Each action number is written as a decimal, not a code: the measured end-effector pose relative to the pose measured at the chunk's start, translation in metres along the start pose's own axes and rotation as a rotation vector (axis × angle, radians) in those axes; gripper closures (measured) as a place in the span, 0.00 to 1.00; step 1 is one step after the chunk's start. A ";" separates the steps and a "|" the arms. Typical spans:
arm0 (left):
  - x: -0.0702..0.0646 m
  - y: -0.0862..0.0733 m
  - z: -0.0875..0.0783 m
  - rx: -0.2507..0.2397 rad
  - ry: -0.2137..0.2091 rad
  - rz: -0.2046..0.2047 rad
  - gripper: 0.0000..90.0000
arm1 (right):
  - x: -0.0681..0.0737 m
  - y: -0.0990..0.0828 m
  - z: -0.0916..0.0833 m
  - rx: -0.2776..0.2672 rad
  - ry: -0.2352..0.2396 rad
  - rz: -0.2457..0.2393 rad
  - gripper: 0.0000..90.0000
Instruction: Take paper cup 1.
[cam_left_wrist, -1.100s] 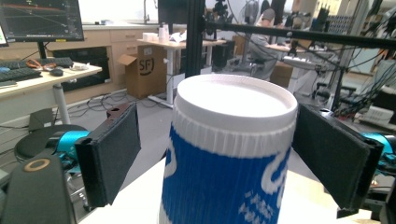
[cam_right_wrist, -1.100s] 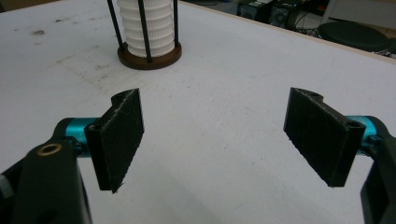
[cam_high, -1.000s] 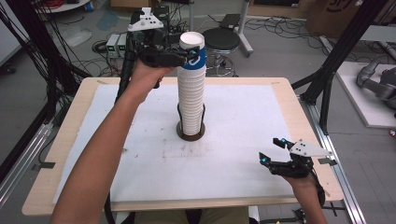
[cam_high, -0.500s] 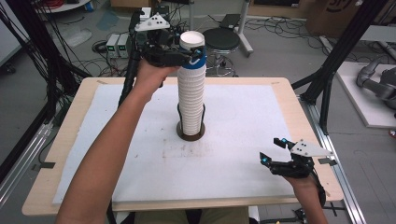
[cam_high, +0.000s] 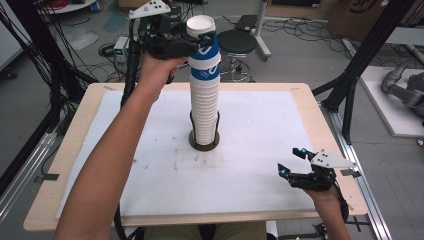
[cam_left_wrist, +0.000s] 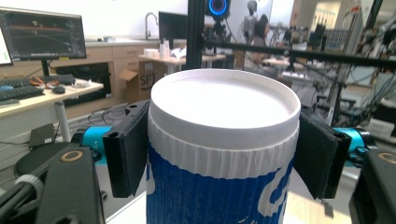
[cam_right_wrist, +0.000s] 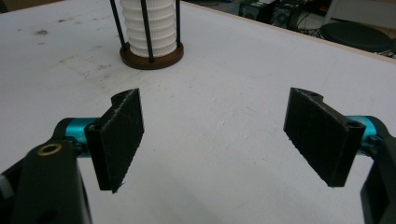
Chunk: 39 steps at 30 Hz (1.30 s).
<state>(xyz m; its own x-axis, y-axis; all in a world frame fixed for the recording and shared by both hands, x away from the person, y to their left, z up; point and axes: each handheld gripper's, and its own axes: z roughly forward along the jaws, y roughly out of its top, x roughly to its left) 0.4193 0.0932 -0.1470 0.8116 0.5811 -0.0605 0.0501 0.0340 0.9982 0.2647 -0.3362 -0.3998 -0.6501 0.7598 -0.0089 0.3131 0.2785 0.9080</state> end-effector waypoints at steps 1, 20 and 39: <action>0.000 0.002 -0.001 -0.006 -0.001 0.001 0.31 | 0.000 0.000 0.000 0.001 -0.001 0.001 0.23; 0.000 0.029 -0.038 -0.095 0.011 0.023 0.32 | 0.002 0.001 0.000 -0.002 0.002 -0.001 0.23; 0.019 -0.012 -0.109 -0.064 0.034 0.011 0.32 | 0.006 0.002 0.004 0.008 0.022 -0.009 0.25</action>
<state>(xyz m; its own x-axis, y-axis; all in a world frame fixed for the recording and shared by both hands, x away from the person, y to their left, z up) 0.3705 0.1926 -0.1604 0.7918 0.6088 -0.0501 0.0026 0.0786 0.9969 0.2643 -0.3290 -0.4000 -0.6677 0.7444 -0.0078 0.3125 0.2898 0.9046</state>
